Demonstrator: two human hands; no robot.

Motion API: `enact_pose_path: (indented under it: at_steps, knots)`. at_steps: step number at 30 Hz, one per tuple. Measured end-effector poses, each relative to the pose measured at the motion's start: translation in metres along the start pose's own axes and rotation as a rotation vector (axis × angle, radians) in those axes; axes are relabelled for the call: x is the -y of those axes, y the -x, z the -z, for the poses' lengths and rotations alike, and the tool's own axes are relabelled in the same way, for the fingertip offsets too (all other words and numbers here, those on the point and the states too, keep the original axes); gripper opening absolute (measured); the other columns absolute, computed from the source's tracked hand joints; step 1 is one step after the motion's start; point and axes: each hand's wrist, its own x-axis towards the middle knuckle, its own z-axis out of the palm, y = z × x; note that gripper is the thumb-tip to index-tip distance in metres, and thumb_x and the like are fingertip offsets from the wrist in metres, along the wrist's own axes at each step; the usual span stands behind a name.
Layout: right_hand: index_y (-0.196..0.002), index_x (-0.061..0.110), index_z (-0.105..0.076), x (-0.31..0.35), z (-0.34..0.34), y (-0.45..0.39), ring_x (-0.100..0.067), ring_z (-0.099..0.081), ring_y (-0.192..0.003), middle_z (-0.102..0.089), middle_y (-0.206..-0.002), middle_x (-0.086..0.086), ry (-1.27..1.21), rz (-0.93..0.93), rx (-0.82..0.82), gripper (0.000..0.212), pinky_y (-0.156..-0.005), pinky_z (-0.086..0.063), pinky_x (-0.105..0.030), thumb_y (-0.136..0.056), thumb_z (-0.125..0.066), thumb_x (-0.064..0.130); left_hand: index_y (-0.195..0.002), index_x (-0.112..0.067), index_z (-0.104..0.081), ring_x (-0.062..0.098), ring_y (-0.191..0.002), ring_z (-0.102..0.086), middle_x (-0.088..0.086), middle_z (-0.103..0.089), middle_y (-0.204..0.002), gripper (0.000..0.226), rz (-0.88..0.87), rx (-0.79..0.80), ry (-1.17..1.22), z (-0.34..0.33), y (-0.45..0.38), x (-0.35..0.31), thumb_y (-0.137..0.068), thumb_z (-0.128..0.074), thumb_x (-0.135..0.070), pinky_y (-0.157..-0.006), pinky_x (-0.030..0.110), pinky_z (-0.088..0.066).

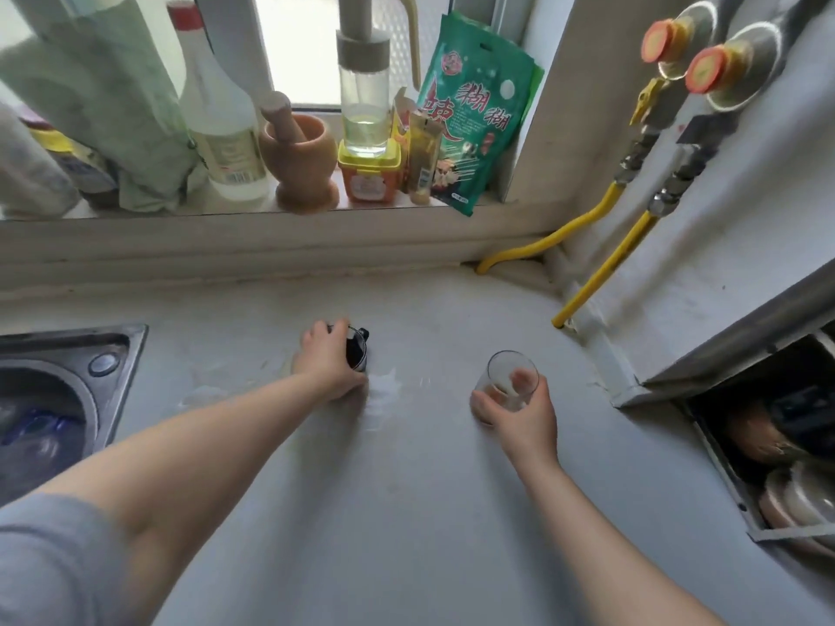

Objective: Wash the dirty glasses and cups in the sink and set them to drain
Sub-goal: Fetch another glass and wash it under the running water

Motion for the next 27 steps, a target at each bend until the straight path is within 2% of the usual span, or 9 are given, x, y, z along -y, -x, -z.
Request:
enact_pose_path:
  at_steps: [5,10,13,15,18,20,23,27]
  knots:
    - [-0.112,0.022,-0.054,0.019,-0.009,0.021,-0.01,-0.055,-0.109,-0.06,-0.114,0.009,0.026,0.186,0.164,0.054,-0.088,-0.039,-0.02,-0.067,-0.084,0.023,-0.138,-0.026,-0.038,0.025,-0.126,-0.039,0.004,-0.041,-0.131,0.083,0.064,-0.019,0.077,0.01,0.044,0.015,-0.066,-0.077,-0.038,-0.09,0.036,-0.045]
    - [-0.109,0.031,-0.054,0.079,-0.032,0.07,0.004,-0.054,-0.101,-0.058,-0.108,0.022,0.04,0.386,0.408,0.052,-0.08,-0.04,-0.01,-0.067,-0.083,0.028,-0.138,-0.029,-0.037,0.022,-0.119,-0.048,0.001,-0.043,-0.13,0.088,0.138,-0.078,0.144,0.066,0.098,0.051,-0.063,-0.08,-0.047,-0.085,0.033,-0.048]
    - [-0.109,0.03,-0.055,0.111,-0.054,0.104,0.007,-0.053,-0.1,-0.059,-0.105,0.019,0.051,0.5,0.498,0.053,-0.081,-0.04,-0.009,-0.065,-0.084,0.031,-0.139,-0.028,-0.038,0.024,-0.118,-0.049,0.004,-0.043,-0.129,0.09,0.181,-0.161,0.179,0.1,0.136,0.084,-0.064,-0.081,-0.052,-0.089,0.034,-0.048]
    - [-0.11,0.031,-0.055,0.126,-0.073,0.128,0.003,-0.054,-0.101,-0.059,-0.105,0.016,0.055,0.556,0.557,0.055,-0.083,-0.043,-0.015,-0.065,-0.085,0.034,-0.14,-0.028,-0.038,0.023,-0.119,-0.049,0.005,-0.043,-0.13,0.092,0.223,-0.216,0.18,0.118,0.163,0.11,-0.063,-0.077,-0.061,-0.095,0.037,-0.046]
    - [-0.111,0.033,-0.054,0.143,-0.105,0.17,-0.002,-0.056,-0.102,-0.06,-0.105,0.015,0.066,0.625,0.63,0.057,-0.084,-0.045,-0.02,-0.063,-0.085,0.038,-0.138,-0.028,-0.041,0.022,-0.113,-0.053,0.002,-0.039,-0.125,0.091,0.301,-0.284,0.223,0.142,0.203,0.158,-0.063,-0.07,-0.071,-0.096,0.037,-0.046]
    - [-0.113,0.031,-0.054,0.154,-0.13,0.2,-0.002,-0.057,-0.102,-0.061,-0.106,0.013,0.067,0.668,0.668,0.059,-0.084,-0.044,-0.015,-0.063,-0.085,0.039,-0.137,-0.029,-0.042,0.019,-0.11,-0.054,-0.002,-0.036,-0.119,0.09,0.315,-0.329,0.227,0.156,0.232,0.195,-0.063,-0.07,-0.071,-0.095,0.034,-0.046]
    - [-0.111,0.032,-0.056,0.166,-0.173,0.253,0.0,-0.059,-0.099,-0.063,-0.103,0.012,0.039,0.713,0.698,0.058,-0.08,-0.038,-0.002,-0.062,-0.086,0.036,-0.142,-0.031,-0.036,0.018,-0.114,-0.052,-0.004,-0.036,-0.125,0.093,0.324,-0.387,0.194,0.174,0.277,0.254,-0.064,-0.069,-0.071,-0.093,0.034,-0.046]
    - [-0.105,0.037,-0.056,0.178,-0.24,0.334,0.0,-0.059,-0.095,-0.064,-0.1,0.011,-0.023,0.703,0.73,0.054,-0.078,-0.04,-0.003,-0.061,-0.087,0.031,-0.145,-0.034,-0.031,0.016,-0.114,-0.051,-0.005,-0.036,-0.127,0.094,0.354,-0.425,0.185,0.197,0.331,0.335,-0.066,-0.069,-0.07,-0.089,0.033,-0.045]
